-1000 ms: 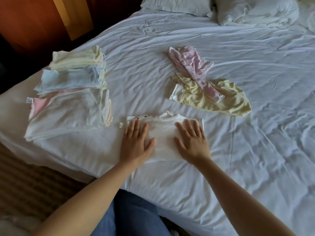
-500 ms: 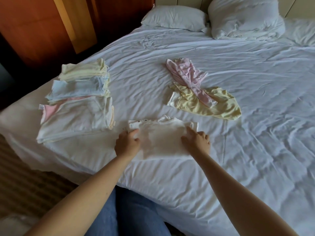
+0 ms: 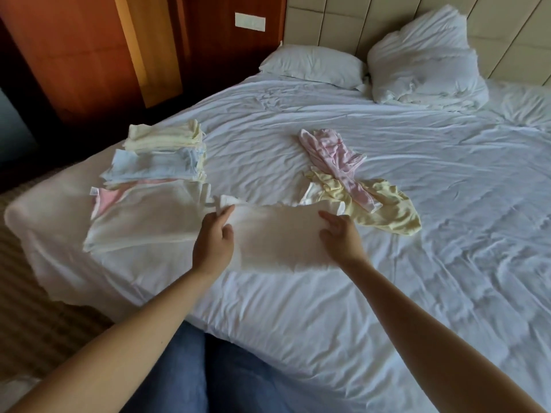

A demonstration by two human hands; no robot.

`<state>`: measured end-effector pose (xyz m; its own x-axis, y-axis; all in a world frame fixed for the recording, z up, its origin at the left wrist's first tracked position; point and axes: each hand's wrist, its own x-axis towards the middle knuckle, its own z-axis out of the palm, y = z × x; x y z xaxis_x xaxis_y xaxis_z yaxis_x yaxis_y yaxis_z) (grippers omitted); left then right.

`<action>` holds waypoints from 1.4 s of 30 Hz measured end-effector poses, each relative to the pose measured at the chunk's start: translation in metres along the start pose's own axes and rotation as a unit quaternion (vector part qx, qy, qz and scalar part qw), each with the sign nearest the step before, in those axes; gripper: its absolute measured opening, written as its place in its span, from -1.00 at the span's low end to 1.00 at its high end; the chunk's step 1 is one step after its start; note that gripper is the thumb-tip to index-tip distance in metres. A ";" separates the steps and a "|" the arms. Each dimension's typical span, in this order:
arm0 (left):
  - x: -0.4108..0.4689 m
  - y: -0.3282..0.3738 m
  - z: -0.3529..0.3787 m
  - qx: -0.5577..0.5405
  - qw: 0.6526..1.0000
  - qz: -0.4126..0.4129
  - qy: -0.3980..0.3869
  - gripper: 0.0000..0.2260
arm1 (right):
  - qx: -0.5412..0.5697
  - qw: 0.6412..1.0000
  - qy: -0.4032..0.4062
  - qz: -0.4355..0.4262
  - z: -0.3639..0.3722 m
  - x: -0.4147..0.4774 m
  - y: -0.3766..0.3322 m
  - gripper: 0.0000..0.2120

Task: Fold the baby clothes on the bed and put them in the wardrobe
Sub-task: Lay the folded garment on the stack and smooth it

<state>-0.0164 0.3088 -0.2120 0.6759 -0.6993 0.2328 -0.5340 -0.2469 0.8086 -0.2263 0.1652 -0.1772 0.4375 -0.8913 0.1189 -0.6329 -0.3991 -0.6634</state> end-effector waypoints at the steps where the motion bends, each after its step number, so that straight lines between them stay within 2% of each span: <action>1: 0.004 -0.001 -0.014 0.000 1.000 0.012 0.018 -0.61 | 0.015 1.000 0.011 -0.011 0.003 0.003 -0.011 -0.55; 10: 0.054 -0.055 -0.140 0.069 0.988 0.048 0.133 -0.62 | 0.067 0.994 -0.012 -0.090 0.074 0.030 -0.139 -0.56; 18: 0.087 -0.110 -0.203 0.116 0.979 0.032 0.162 -0.61 | 0.082 0.991 -0.047 -0.099 0.147 0.058 -0.208 -0.54; 23: 0.105 -0.155 -0.199 0.139 0.980 -0.032 0.141 -0.61 | 0.055 0.993 -0.076 -0.068 0.200 0.078 -0.210 -0.52; 26: 0.108 -0.180 -0.185 0.165 0.978 -0.093 0.092 -0.60 | 0.038 0.995 -0.087 -0.015 0.228 0.078 -0.194 -0.54; 33: 0.115 -0.195 -0.178 0.224 0.967 -0.113 0.045 -0.61 | 0.012 0.996 -0.093 -0.002 0.250 0.081 -0.183 -0.57; 36: 0.118 -0.191 -0.184 0.275 0.955 -0.081 0.082 -0.63 | -0.031 0.998 -0.052 -0.028 0.242 0.079 -0.187 -0.56; 38: 0.122 -0.180 -0.182 0.285 0.949 0.004 0.138 -0.68 | -0.078 0.993 -0.027 -0.089 0.236 0.077 -0.194 -0.54; 39: 0.124 -0.171 -0.180 0.264 0.953 0.054 0.140 -0.70 | -0.099 0.986 -0.036 -0.127 0.235 0.077 -0.199 -0.52; 40: 0.125 -0.162 -0.176 0.232 0.962 0.090 0.108 -0.65 | -0.117 0.978 -0.057 -0.163 0.234 0.076 -0.204 -0.49; 42: 0.120 -0.151 -0.165 0.189 0.977 0.095 -0.024 -0.41 | -0.143 0.962 -0.113 -0.204 0.239 0.073 -0.210 -0.40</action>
<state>0.2295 0.3726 -0.2172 0.5259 -0.7853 0.3267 -0.8038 -0.3333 0.4928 0.0914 0.2352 -0.2054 0.7937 -0.5917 0.1410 -0.5152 -0.7772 -0.3613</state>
